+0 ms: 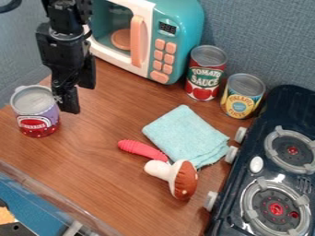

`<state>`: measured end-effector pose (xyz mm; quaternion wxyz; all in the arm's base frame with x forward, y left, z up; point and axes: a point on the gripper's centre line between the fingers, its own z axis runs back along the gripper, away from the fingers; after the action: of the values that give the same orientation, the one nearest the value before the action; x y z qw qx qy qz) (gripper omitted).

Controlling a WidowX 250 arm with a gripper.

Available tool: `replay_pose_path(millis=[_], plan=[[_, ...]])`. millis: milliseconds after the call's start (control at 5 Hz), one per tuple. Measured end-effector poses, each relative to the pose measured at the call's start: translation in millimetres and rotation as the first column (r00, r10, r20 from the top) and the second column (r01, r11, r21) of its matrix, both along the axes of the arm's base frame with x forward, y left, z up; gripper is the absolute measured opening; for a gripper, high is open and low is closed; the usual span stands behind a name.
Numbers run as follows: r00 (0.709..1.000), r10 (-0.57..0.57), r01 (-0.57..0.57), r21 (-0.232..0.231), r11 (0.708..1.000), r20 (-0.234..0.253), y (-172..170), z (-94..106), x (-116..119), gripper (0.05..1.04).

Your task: Move the white object to the left side of the table

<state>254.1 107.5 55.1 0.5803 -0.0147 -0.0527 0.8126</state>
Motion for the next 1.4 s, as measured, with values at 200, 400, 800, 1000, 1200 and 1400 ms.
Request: replay_pose_path(millis=[200, 400, 800, 1000, 1200, 1400], plan=[[1.0, -0.004, 0.003, -0.014, 1.0, -0.024, -3.6, -6.6, -2.9, 1.0], [0.995, -0.1, 0.099, -0.027, 0.995, -0.019, -34.9, -4.9, -2.0, 1.0], [0.93, -0.366, 0.367, -0.024, 0.93, 0.037, -112.7, -0.5, 7.1, 1.0], [0.859, -0.512, 0.513, -0.009, 0.859, 0.012, -163.4, -8.5, 13.7, 1.0], [0.819, -0.574, 0.574, -0.007, 0.819, -0.011, -184.2, -27.7, 16.6, 1.0], [0.783, -0.62, 0.621, 0.016, 0.783, -0.052, -196.8, -42.7, 16.8, 1.0]])
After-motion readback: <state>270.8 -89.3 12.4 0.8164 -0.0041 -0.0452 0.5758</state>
